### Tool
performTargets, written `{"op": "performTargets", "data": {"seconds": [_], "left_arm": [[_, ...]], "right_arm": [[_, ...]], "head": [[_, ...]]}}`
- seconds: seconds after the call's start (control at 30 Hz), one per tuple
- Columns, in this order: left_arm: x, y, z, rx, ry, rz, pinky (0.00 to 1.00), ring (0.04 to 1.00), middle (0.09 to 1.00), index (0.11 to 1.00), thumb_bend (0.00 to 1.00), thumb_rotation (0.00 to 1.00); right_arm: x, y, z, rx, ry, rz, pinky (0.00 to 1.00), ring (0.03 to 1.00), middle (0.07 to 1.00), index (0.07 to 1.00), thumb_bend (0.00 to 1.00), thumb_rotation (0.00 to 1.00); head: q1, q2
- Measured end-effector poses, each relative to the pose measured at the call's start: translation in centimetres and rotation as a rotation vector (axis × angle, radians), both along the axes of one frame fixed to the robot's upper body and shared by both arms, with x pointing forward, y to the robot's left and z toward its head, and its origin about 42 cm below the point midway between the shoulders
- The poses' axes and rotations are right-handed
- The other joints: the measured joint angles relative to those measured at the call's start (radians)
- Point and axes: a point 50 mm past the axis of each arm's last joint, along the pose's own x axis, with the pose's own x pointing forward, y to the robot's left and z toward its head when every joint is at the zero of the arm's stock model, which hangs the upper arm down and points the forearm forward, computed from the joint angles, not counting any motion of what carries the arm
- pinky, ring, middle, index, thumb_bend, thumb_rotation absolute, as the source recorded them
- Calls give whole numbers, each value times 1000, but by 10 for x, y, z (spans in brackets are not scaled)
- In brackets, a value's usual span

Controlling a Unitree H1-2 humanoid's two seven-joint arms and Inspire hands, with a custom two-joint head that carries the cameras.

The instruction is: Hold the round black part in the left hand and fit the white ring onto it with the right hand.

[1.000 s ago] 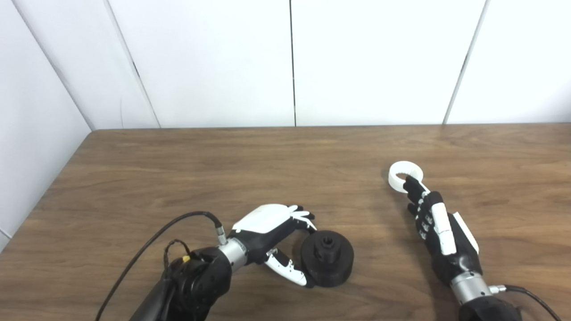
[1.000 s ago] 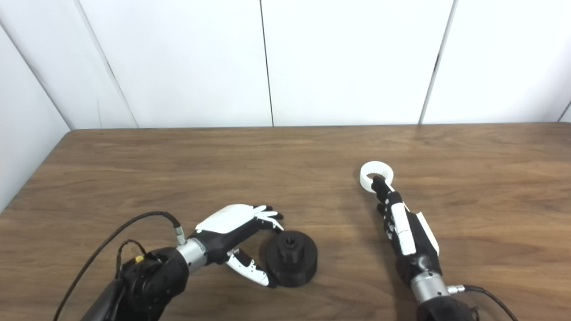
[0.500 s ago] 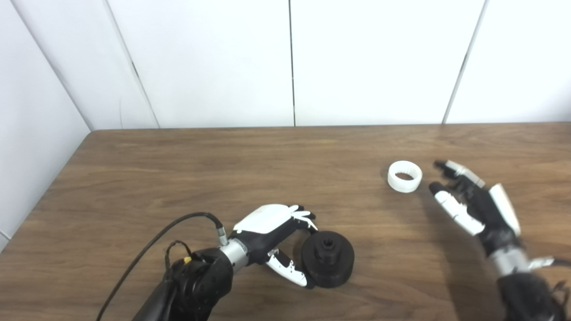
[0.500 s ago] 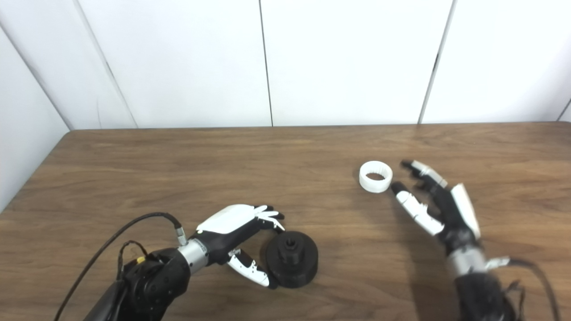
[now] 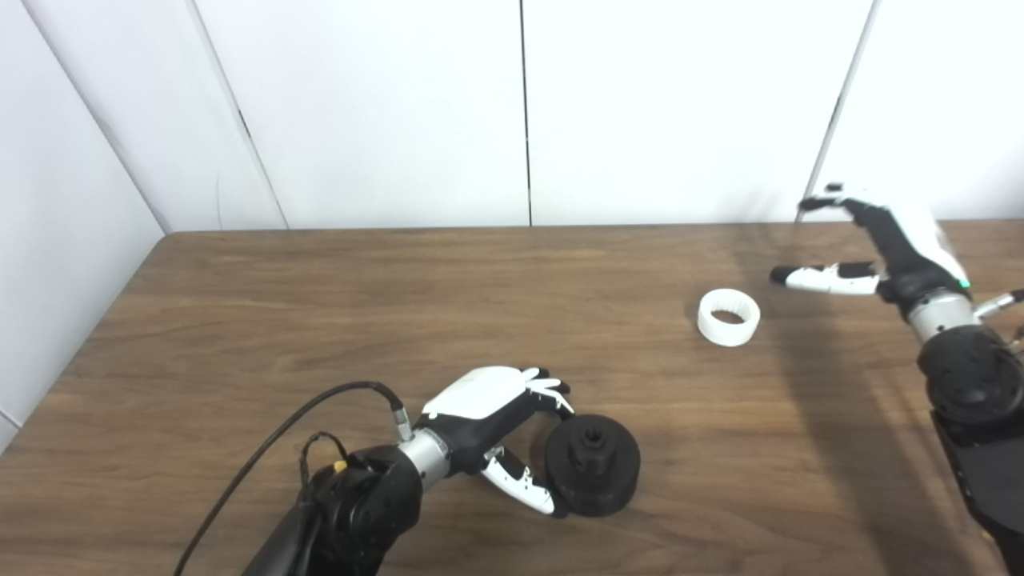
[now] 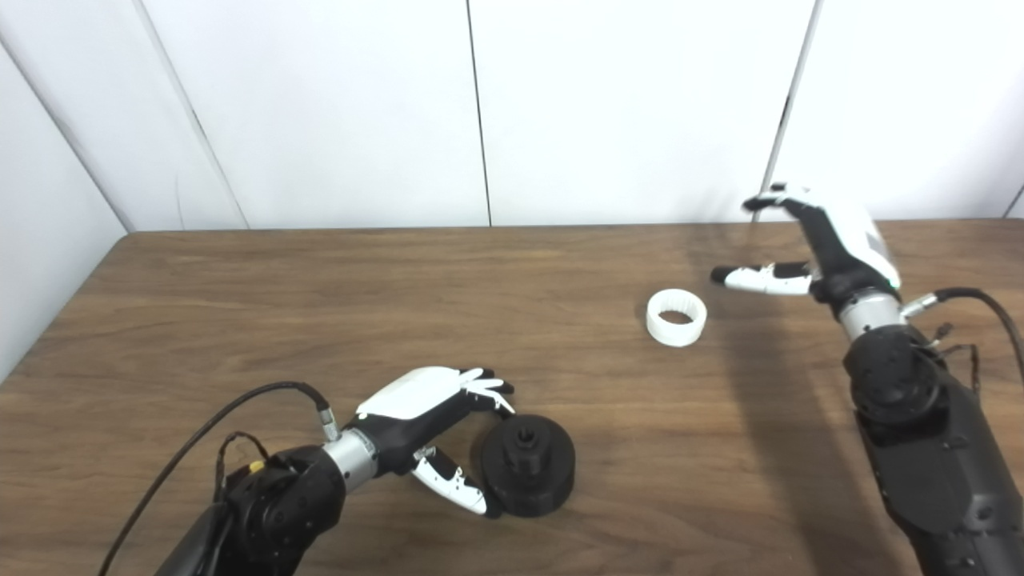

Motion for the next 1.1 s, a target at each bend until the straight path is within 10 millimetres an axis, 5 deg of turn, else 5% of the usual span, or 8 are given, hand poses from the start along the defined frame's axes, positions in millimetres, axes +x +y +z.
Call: {"op": "performTargets", "data": {"seconds": [0.33, 1.1], "left_arm": [[0, -1, -1, -5, -1, 3, 1000, 1000, 943, 715, 876, 301], [1, -2, -1, -10, 1, 7, 1000, 1000, 940, 716, 880, 298]], "right_arm": [[25, -2, -5, -152, 127, 28, 1000, 1000, 942, 715, 937, 323], [23, 21, -9, -260, 262, 165, 1000, 1000, 958, 727, 961, 367]], "head": [[-2, 0], [3, 6]]}}
